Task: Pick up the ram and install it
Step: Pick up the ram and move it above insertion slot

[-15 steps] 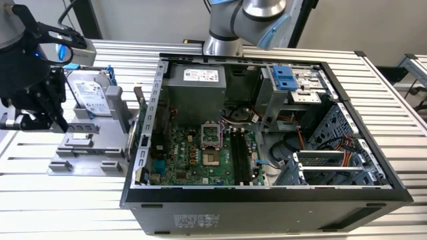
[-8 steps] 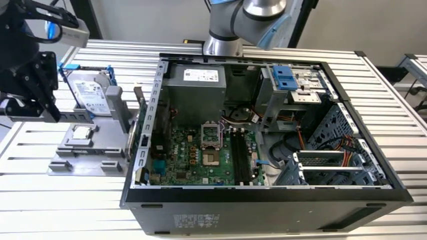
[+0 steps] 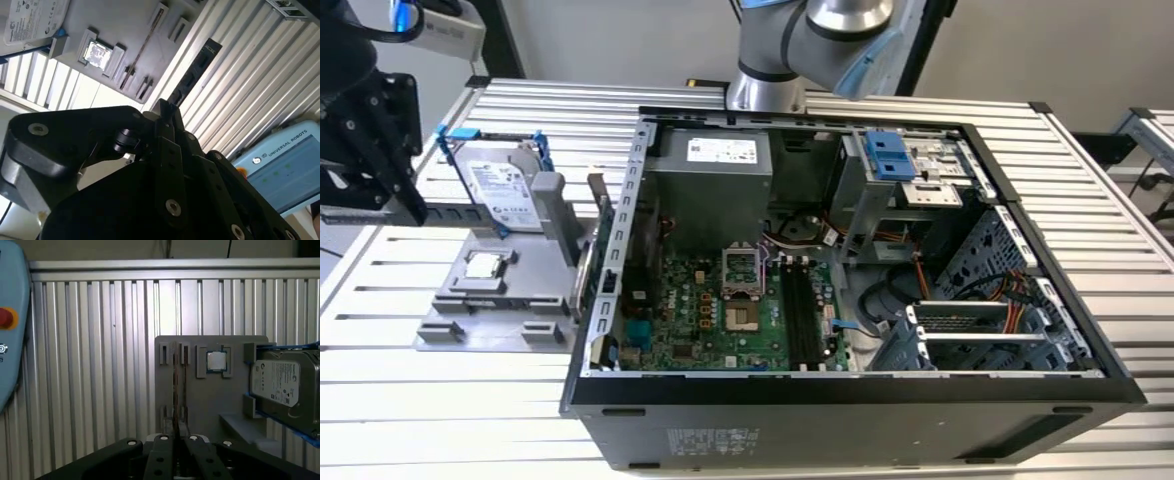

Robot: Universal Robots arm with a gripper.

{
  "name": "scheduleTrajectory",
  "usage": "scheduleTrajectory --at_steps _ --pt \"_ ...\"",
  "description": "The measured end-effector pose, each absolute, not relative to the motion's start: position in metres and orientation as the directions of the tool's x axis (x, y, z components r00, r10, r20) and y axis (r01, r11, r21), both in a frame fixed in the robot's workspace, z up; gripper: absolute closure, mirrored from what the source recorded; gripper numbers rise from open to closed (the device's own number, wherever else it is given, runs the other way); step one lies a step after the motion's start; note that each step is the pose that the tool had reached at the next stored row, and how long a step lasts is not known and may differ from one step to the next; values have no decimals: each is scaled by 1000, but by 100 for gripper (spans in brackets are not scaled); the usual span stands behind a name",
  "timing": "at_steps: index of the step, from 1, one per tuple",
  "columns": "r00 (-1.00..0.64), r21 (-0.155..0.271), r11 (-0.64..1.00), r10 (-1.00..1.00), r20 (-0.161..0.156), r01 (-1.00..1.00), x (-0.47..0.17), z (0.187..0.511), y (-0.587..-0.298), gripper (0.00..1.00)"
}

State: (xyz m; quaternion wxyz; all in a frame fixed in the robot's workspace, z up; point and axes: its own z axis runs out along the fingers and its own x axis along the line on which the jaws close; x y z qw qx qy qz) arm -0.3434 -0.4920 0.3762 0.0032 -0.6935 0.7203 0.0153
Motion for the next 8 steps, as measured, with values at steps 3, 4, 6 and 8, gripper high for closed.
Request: scheduleTrajectory --at_steps 3,4,6,8 --pt "-38 18 38 -999 -25 -999 -342 376 -492 100" --pt "-38 20 38 -999 -25 -999 -337 376 -492 100" --pt "-38 20 38 -999 -25 -999 -328 376 -492 100" --pt "-38 20 38 -999 -25 -999 -319 376 -492 100"
